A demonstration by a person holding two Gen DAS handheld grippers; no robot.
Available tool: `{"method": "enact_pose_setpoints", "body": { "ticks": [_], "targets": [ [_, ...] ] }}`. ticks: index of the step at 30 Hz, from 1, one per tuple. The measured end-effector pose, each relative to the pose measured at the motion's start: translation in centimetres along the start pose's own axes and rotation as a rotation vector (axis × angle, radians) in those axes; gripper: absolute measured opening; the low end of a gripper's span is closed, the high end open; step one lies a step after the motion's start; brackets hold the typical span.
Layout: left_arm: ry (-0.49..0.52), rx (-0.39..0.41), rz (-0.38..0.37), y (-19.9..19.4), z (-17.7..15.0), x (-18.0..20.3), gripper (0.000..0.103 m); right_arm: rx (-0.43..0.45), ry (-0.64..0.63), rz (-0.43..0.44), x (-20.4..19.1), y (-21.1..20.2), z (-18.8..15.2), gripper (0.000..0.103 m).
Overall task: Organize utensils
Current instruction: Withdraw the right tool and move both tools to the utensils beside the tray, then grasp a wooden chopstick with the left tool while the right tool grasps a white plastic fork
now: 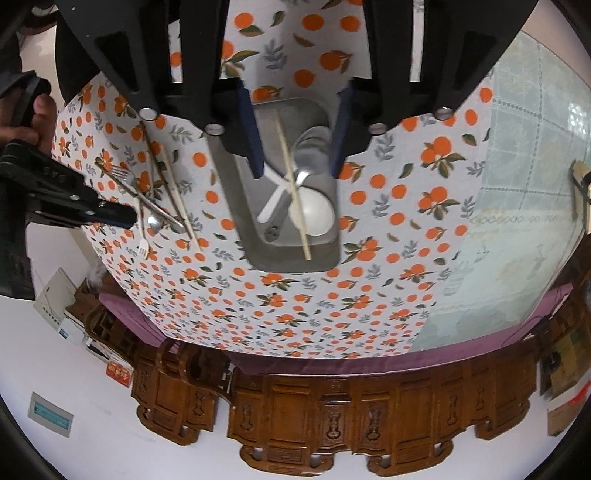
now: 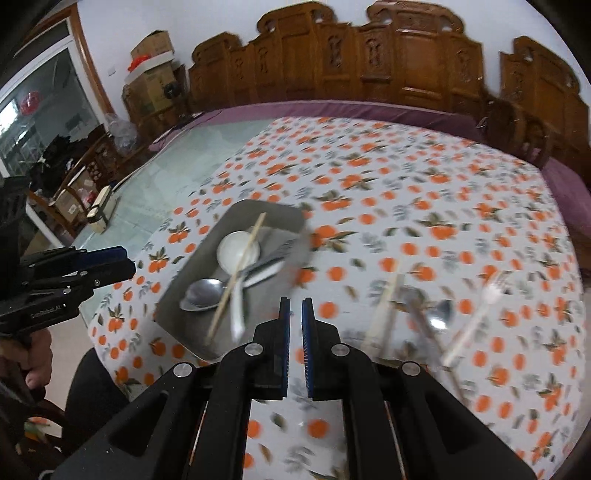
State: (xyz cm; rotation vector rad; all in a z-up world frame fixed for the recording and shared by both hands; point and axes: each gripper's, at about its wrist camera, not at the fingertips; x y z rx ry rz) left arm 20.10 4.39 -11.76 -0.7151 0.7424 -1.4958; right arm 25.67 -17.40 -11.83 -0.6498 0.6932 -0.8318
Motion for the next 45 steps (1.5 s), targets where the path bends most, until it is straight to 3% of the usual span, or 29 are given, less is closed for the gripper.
{"method": "enact_pose_setpoints", "body": {
  "ticks": [2,4,11,23,30,39,45],
  "targets": [
    [0.009,-0.002,-0.01,0.2,0.2,1.1,0.042,0.024,0.011,-0.023,1.2,-1.7,-0.5,0.026],
    [0.016,0.001,-0.022,0.3,0.3,2.1,0.043,0.039,0.024,-0.046,2.3,-3.0,-1.0,0.028],
    [0.045,-0.011,-0.065,1.7,0.5,6.6,0.043,0.046,0.087,-0.095,6.1,-5.8,-3.4,0.03],
    [0.143,-0.071,-0.111,5.6,-0.2,13.4,0.043,-0.016,0.135,-0.113,8.7,-4.7,-7.6,0.031],
    [0.16,-0.133,-0.124,9.3,-0.4,15.6,0.035,-0.045,0.138,-0.113,9.7,-3.9,-8.4,0.031],
    [0.187,-0.199,-0.113,13.4,-0.4,17.7,0.034,-0.066,0.156,-0.11,11.1,-2.8,-8.6,0.032],
    [0.205,-0.194,-0.085,14.6,-0.3,18.3,0.028,-0.072,0.159,-0.11,11.7,-2.2,-8.2,0.032]
  ]
}}
Point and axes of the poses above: each gripper's, at about its wrist camera, not at the fingertips, and y roughly the way its jaws point, x to its right, z to its top, and after that the axes turned 8 degrees about z, right-handed
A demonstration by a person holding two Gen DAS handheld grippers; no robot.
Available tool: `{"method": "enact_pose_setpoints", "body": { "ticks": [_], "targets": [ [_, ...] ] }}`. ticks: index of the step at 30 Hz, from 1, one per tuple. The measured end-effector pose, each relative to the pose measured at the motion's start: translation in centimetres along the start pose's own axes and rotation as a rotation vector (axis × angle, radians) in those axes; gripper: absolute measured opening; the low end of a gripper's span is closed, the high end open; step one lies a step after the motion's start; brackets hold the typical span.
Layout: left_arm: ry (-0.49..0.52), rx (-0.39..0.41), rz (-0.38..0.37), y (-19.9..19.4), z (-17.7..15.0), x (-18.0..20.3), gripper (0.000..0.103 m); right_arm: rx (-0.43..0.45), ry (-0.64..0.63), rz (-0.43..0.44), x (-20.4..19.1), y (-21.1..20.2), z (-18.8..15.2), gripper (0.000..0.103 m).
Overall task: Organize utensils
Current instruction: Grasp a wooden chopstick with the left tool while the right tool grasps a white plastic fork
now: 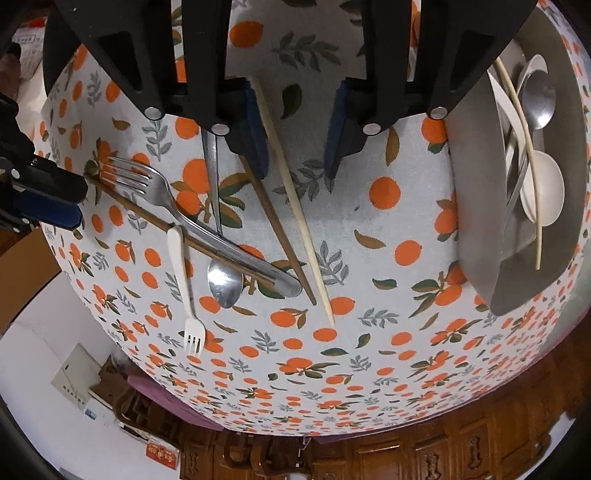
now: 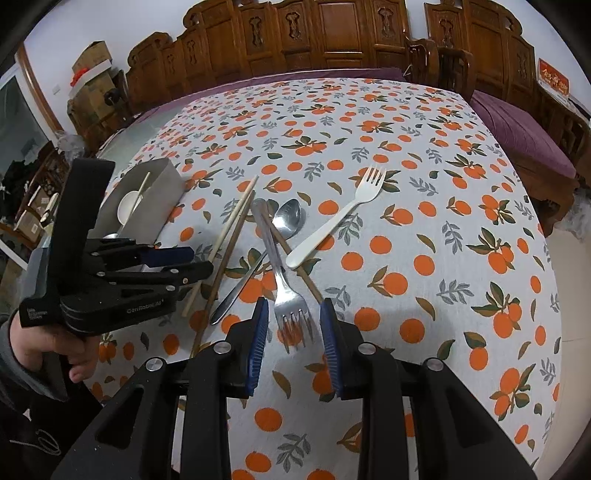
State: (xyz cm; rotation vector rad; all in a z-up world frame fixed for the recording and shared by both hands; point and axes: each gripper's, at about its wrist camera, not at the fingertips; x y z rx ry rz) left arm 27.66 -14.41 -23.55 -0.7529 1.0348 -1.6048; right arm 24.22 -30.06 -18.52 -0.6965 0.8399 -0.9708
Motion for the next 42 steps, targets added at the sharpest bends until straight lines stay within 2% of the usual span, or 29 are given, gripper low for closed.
{"method": "enact_pose_setpoints", "body": {
  "ticks": [1,4,19,25,31,33,36,42],
  "targets": [
    [-0.006,0.002,-0.005,0.1,0.0,-0.1,0.026,-0.001,0.001,0.0,0.1,0.1,0.1,0.032],
    [-0.005,0.002,0.006,0.2,0.1,-0.2,0.005,-0.007,0.005,0.001,0.5,0.9,0.8,0.032],
    [-0.031,0.042,-0.03,-2.0,0.1,-1.8,0.004,-0.036,0.124,-0.062,4.0,7.3,6.9,0.031],
    [-0.04,0.081,-0.058,-3.8,0.0,-2.1,0.004,-0.077,0.086,-0.138,4.1,9.1,7.8,0.031],
    [-0.035,0.124,-0.059,-5.9,0.0,-2.5,0.004,-0.123,0.044,-0.172,3.9,9.4,7.8,0.031],
    [-0.034,0.137,-0.058,-6.6,0.0,-2.6,0.004,-0.14,0.044,-0.174,4.0,9.2,7.7,0.027],
    [-0.034,0.153,-0.059,-7.5,0.0,-2.7,0.004,-0.154,0.069,-0.177,4.7,8.8,7.5,0.009],
    [-0.047,0.182,-0.059,-8.9,-0.2,-3.0,0.004,-0.148,0.086,-0.172,5.3,7.9,7.4,0.009]
  ]
}}
Point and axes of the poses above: each gripper's, at about its wrist camera, not at the fingertips, and y roughly the way its jaws point, x to its right, z to its top, and after that the axes turned 8 degrees about z, right-handed
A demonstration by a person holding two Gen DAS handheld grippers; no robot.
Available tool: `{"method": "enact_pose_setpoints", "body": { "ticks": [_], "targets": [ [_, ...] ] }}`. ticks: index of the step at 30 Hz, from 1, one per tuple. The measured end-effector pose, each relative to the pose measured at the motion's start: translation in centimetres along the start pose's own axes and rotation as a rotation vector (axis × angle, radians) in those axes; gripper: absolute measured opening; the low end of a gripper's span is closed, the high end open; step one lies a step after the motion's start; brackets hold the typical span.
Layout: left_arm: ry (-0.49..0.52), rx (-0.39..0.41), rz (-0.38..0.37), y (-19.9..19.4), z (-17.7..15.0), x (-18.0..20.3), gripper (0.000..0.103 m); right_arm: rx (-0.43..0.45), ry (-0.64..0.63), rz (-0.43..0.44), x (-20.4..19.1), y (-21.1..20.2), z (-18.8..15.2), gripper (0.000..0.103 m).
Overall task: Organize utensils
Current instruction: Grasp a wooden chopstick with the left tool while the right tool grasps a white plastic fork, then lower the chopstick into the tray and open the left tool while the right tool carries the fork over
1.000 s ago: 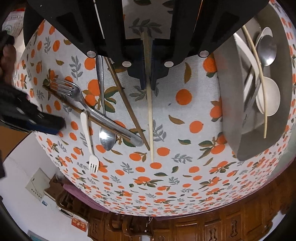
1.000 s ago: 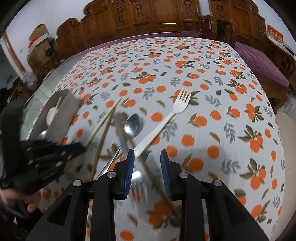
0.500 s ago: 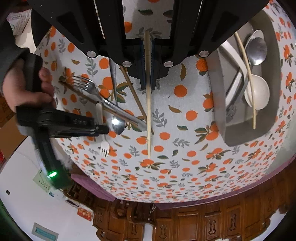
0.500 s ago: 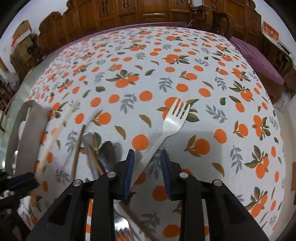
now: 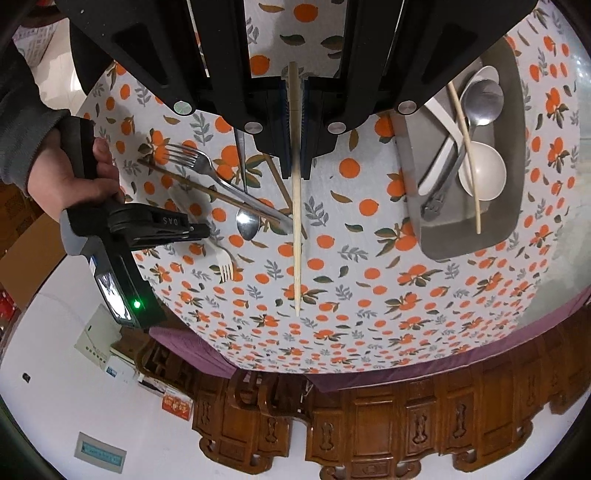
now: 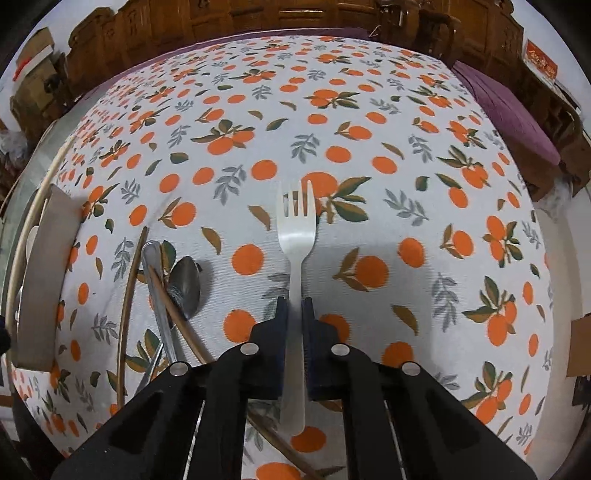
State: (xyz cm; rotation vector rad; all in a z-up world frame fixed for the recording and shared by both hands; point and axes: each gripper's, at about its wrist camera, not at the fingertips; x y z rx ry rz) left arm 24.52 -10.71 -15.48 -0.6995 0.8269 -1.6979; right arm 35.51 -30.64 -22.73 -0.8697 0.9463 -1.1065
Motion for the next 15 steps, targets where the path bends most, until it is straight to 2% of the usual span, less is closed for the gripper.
{"method": "enact_pose_setpoints", "body": {
  "ticks": [8,15],
  "targets": [
    [0.0,0.034,0.012,-2.4,0.0,-0.7,0.004,0.072,-0.051,0.03,-2.0,-3.7,-0.5,0.009],
    [-0.013,0.051,0.031,-4.1,-0.5,-2.2,0.004,0.117,-0.098,0.091,-5.3,-6.3,-1.5,0.009]
  ]
}}
Point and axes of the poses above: each gripper's, at about its wrist camera, not at the fingertips, and y roughly the way its jaws point, x to its right, z to its top, and after that the axes turned 8 degrees about z, right-handed
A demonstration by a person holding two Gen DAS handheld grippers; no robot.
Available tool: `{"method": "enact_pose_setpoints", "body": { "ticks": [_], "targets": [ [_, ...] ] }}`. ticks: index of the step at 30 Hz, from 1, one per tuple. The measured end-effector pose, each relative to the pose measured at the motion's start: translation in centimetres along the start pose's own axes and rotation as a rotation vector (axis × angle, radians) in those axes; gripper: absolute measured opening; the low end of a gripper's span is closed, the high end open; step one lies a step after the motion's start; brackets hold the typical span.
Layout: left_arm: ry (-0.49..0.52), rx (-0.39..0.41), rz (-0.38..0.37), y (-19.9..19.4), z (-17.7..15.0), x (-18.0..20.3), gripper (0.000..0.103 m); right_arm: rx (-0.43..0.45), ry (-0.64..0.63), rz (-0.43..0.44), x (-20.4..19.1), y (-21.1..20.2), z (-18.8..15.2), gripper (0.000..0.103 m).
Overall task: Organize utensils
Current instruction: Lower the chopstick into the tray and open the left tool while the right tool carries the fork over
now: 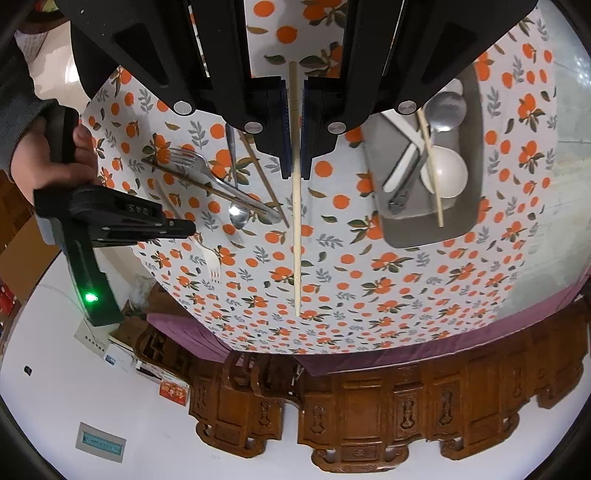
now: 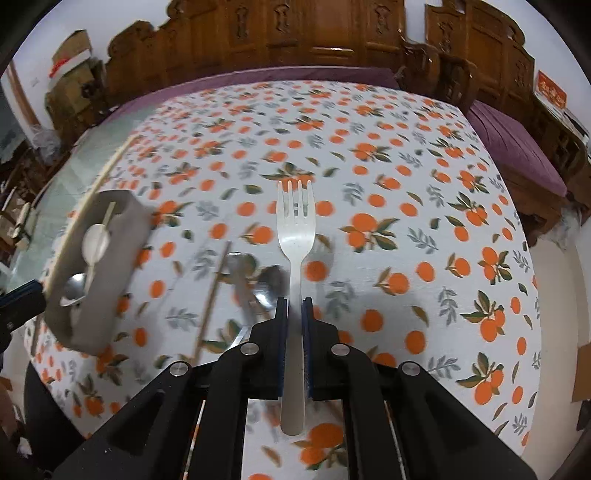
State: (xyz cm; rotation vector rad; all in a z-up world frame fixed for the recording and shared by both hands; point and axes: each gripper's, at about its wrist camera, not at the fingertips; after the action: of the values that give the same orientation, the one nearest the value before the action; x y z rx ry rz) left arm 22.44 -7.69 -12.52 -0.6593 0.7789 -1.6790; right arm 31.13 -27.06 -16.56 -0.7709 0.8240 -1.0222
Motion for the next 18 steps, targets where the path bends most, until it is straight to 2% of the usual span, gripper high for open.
{"method": "enact_pose_setpoints", "body": {
  "ticks": [18],
  "targets": [
    [-0.056,-0.002,0.054,-1.2,-1.3,-5.0,0.004,0.044,-0.111,0.127,-9.0,-2.4,-0.3,0.009]
  ]
}}
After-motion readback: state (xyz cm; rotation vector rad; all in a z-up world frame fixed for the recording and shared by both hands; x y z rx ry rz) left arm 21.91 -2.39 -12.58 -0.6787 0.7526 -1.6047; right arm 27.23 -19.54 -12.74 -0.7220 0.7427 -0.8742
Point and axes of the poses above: each gripper's, at about its wrist camera, not at the fingertips, and y roughly the way its jaws point, x to its right, z to its top, and after that the axes turned 8 degrees about z, right-handed
